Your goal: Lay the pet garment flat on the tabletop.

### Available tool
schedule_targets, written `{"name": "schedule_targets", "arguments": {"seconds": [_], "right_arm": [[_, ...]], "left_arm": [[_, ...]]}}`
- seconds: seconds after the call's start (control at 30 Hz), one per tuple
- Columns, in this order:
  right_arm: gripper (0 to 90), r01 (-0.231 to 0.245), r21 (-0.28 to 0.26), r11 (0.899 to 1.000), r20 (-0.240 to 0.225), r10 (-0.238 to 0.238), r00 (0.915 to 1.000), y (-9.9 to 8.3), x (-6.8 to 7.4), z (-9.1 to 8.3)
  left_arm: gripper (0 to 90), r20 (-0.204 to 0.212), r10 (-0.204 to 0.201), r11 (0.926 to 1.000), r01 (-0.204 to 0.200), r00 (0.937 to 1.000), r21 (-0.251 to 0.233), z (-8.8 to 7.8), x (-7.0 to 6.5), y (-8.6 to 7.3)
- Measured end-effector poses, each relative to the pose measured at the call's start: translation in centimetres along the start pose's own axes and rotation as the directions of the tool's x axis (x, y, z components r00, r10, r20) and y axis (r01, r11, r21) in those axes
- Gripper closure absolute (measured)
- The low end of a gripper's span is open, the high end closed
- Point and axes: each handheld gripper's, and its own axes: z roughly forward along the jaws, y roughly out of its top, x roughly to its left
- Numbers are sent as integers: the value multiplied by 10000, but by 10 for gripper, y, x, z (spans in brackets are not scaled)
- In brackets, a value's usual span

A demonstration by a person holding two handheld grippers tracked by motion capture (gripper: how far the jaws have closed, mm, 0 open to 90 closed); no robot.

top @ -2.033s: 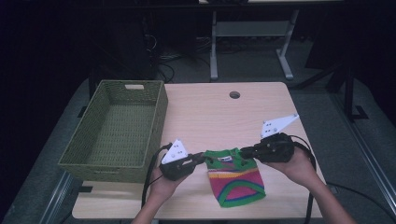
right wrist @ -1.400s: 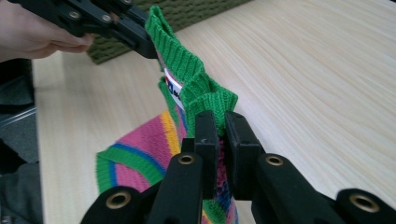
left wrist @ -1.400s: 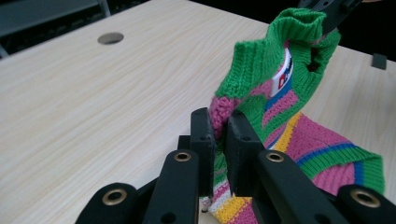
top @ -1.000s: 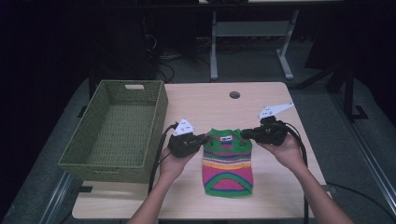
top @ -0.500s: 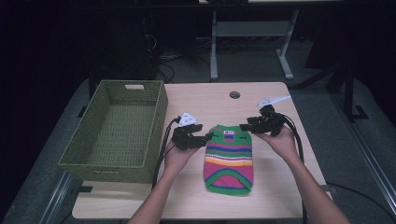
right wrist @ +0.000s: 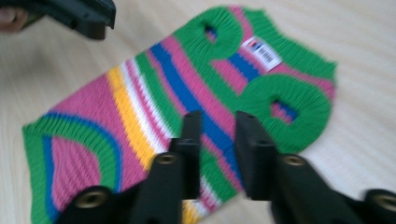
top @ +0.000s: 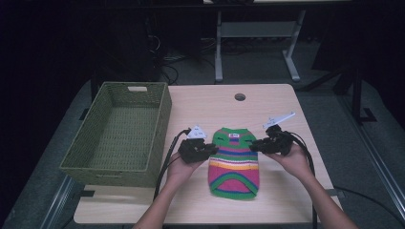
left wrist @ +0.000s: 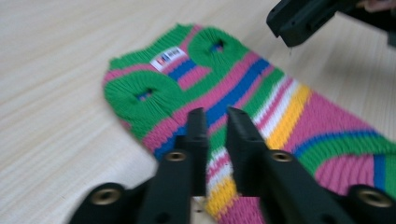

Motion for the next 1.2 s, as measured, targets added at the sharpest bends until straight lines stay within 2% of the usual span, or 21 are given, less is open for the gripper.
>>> {"name": "schedule_targets", "arguments": {"seconds": [0.1,0.23,0.3,0.4,0.47,0.73,1.03,1.2], "right_arm": [[889,302,316,9990,115,-306,9995,-8,9,3],[896,695,1002,9925,66,-705,9975,-16,17,14],[896,722,1213,9900,-16,-725,9974,-18,17,20],[896,663,1487,9867,94,-685,9976,-19,14,27],[896,602,1527,9864,140,-630,9979,-19,12,31],[894,398,1384,9896,254,-437,9987,-15,6,35],[872,-31,927,9957,202,12,9998,-14,-2,38],[864,-110,858,9963,136,99,9999,-15,-3,38]], "left_arm": [[897,110,482,9966,-489,9988,669,6,-7,-2],[899,159,962,9838,-975,9952,1507,18,-15,-8],[899,225,1010,9800,-1033,9946,1703,22,-15,-10],[898,276,856,9789,-893,9959,1836,26,-16,-13],[899,278,993,9740,-1029,9947,2017,28,-14,-14],[898,140,755,9786,-768,9970,1910,30,-10,-14],[898,-41,761,9754,-736,9971,2080,31,-4,-11],[895,-37,711,9763,-689,9975,2053,31,-3,-11]]}}
